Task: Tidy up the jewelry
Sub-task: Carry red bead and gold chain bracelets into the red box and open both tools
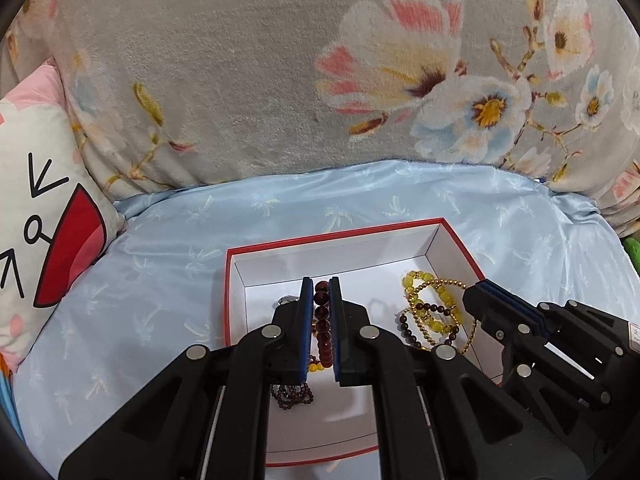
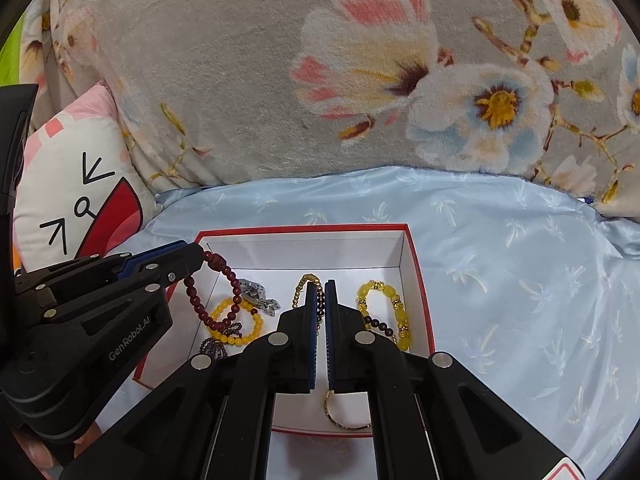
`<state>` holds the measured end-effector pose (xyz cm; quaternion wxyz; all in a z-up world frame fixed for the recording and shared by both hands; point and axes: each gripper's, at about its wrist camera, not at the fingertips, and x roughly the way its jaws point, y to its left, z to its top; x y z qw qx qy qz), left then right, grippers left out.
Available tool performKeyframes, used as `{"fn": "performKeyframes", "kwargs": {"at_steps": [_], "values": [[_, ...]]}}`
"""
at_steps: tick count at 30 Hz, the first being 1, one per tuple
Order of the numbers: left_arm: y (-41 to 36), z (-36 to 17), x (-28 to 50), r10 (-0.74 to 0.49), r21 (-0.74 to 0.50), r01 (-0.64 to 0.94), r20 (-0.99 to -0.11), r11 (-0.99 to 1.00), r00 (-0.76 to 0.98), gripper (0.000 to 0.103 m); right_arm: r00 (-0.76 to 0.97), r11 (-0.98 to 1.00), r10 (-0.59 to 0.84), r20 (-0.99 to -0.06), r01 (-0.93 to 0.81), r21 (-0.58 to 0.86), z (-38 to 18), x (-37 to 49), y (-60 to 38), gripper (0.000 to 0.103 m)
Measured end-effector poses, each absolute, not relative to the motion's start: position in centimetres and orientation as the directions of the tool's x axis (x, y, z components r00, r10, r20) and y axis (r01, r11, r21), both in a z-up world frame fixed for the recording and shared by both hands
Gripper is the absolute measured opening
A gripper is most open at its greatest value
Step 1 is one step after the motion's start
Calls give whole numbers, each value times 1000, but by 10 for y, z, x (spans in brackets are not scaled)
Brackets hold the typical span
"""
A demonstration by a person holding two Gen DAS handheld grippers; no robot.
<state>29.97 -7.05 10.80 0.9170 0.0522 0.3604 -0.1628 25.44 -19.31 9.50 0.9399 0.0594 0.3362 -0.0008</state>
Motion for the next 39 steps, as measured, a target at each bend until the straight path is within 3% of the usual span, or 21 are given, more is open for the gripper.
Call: {"fn": "performKeyframes", "kwargs": {"at_steps": [34, 36, 38, 39], "values": [[-87, 73, 320, -227, 3, 327, -714, 945, 663, 8, 740, 991, 36, -672, 60, 119, 68, 277, -199, 4], [-88, 74, 319, -219, 13, 321, -702, 947, 677, 12, 744, 991, 28, -668, 66, 116, 68, 276, -199, 10], [-88, 74, 318, -209, 22, 312, -697, 950, 686, 27, 745, 991, 27, -666, 68, 116, 68, 275, -200, 13], [-88, 74, 318, -206, 25, 309, -695, 951, 689, 28, 745, 990, 26, -667, 71, 118, 68, 275, -201, 16]]}}
